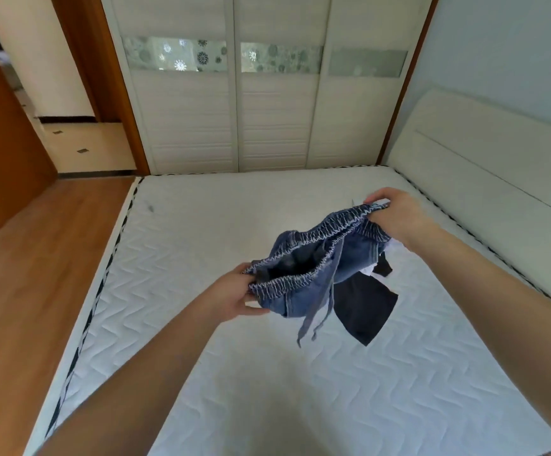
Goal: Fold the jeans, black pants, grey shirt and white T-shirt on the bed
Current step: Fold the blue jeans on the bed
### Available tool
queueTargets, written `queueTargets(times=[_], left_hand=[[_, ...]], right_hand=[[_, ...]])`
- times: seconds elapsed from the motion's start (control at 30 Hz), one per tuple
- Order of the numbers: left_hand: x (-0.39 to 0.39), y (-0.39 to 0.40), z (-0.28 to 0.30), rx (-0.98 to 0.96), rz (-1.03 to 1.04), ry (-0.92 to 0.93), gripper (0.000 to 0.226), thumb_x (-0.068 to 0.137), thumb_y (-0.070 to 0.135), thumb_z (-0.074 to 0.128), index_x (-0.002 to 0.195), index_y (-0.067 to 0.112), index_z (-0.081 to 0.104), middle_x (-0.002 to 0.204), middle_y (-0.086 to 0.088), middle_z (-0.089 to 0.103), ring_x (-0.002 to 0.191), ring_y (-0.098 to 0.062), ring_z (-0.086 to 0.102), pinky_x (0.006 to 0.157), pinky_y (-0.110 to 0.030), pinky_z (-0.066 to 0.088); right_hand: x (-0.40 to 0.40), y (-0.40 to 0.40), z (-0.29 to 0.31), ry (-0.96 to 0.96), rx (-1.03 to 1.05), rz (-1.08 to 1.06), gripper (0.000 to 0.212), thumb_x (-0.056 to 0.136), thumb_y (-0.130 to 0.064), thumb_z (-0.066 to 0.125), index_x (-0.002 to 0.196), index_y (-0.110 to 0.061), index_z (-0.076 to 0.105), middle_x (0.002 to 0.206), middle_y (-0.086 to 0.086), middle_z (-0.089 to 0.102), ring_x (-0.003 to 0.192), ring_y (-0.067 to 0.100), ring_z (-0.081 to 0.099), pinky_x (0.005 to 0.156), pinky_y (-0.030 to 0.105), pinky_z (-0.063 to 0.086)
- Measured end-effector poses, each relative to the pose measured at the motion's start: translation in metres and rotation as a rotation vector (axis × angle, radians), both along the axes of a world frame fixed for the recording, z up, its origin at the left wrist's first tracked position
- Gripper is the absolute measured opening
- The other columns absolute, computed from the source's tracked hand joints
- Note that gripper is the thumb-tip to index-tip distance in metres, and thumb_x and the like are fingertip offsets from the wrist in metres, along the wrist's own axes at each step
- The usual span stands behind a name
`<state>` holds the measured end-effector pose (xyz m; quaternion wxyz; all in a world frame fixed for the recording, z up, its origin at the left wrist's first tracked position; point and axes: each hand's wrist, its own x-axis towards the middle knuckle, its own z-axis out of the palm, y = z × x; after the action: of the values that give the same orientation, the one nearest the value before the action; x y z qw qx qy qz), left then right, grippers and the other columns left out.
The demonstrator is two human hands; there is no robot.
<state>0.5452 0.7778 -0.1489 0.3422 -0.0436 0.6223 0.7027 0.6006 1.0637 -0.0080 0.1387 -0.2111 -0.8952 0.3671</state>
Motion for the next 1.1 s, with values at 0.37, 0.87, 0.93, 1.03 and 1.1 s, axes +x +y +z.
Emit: queueTargets(times=[0.37, 0.87, 0.93, 1.03, 1.1], left_hand=[[-0.068, -0.014, 0.158, -0.262, -0.233, 0.479, 0.039, 0.093, -0.011, 0.047, 0.129, 0.001, 0.051, 0.124, -0.016, 0.057, 0.111, -0.022, 0.054, 0.101, -0.037, 0.045], [-0.104, 0.006, 0.373, -0.323, 0.165, 1.013, 0.018, 0.089, 0.001, 0.047, 0.093, 0.0, 0.064, 0.108, -0.019, 0.069, 0.087, -0.02, 0.064, 0.084, -0.033, 0.055], [-0.1, 0.004, 0.398, -0.348, 0.111, 1.106, 0.023, 0.09, 0.001, 0.046, 0.101, 0.001, 0.066, 0.107, -0.017, 0.07, 0.088, -0.021, 0.066, 0.082, -0.03, 0.052], [-0.091, -0.003, 0.422, -0.428, 0.025, 1.259, 0.026, 0.091, -0.001, 0.05, 0.112, 0.014, 0.05, 0.101, -0.018, 0.069, 0.079, -0.025, 0.068, 0.077, -0.042, 0.045], [-0.085, -0.009, 0.432, -0.485, -0.06, 1.373, 0.038, 0.089, -0.005, 0.055, 0.109, 0.022, 0.036, 0.105, -0.011, 0.069, 0.076, -0.025, 0.065, 0.07, -0.048, 0.046]], right_hand=[[0.014, 0.042, 0.073, -0.285, -0.239, 0.216, 0.038, 0.079, -0.028, 0.078, 0.114, -0.021, 0.064, 0.11, -0.005, 0.063, 0.098, 0.009, 0.055, 0.072, 0.025, 0.048], [0.017, 0.062, 0.226, 0.215, -0.453, 0.085, 0.029, 0.092, -0.018, 0.057, 0.117, -0.004, 0.061, 0.086, 0.006, 0.068, 0.069, 0.014, 0.065, 0.066, 0.028, 0.057], [0.023, 0.069, 0.252, 0.275, -0.488, 0.125, 0.032, 0.091, -0.013, 0.056, 0.121, -0.003, 0.06, 0.092, 0.009, 0.066, 0.077, 0.019, 0.065, 0.082, 0.033, 0.057], [0.035, 0.08, 0.28, 0.306, -0.496, 0.226, 0.026, 0.09, -0.006, 0.055, 0.115, -0.005, 0.062, 0.099, 0.014, 0.064, 0.086, 0.026, 0.063, 0.092, 0.039, 0.054], [0.044, 0.086, 0.288, 0.318, -0.466, 0.286, 0.014, 0.092, -0.003, 0.055, 0.096, -0.015, 0.06, 0.101, 0.013, 0.061, 0.087, 0.03, 0.061, 0.087, 0.042, 0.056]])
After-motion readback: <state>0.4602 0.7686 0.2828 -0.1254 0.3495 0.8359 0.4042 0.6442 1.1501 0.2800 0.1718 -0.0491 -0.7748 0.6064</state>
